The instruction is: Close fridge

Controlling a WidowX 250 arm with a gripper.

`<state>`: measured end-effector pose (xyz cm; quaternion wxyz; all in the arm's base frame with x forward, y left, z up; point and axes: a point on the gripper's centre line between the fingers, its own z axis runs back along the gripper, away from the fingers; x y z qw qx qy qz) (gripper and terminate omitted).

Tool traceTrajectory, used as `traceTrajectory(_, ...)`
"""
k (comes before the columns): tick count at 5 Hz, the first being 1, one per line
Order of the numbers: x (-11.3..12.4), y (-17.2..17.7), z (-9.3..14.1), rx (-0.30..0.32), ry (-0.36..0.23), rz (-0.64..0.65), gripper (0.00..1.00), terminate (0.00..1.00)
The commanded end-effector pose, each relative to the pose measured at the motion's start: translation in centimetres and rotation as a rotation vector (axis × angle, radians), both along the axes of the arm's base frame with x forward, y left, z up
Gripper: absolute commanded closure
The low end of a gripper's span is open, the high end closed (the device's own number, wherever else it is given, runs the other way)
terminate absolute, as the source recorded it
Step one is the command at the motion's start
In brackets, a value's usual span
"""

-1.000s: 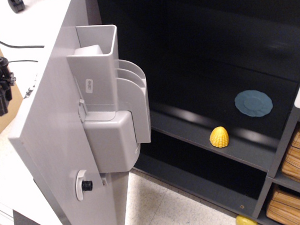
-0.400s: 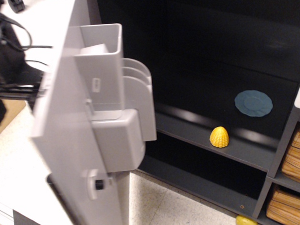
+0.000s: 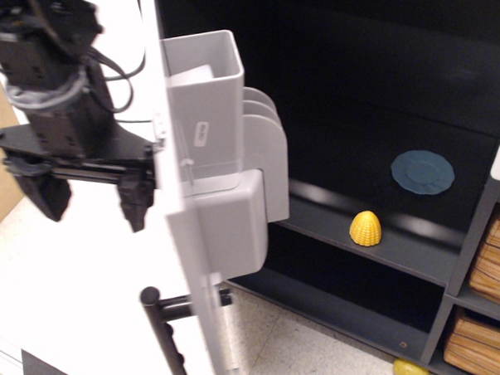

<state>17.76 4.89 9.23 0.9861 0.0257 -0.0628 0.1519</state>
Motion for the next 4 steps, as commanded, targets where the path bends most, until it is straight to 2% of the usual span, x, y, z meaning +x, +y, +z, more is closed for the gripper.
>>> traceTrajectory(1,5.1,-4.9,0.2,-0.032,-0.115,0.052,0.00,0.00)
traceTrajectory(4,11.1,-10.0,-1.0,-0.064,-0.177,0.092,0.00,0.00)
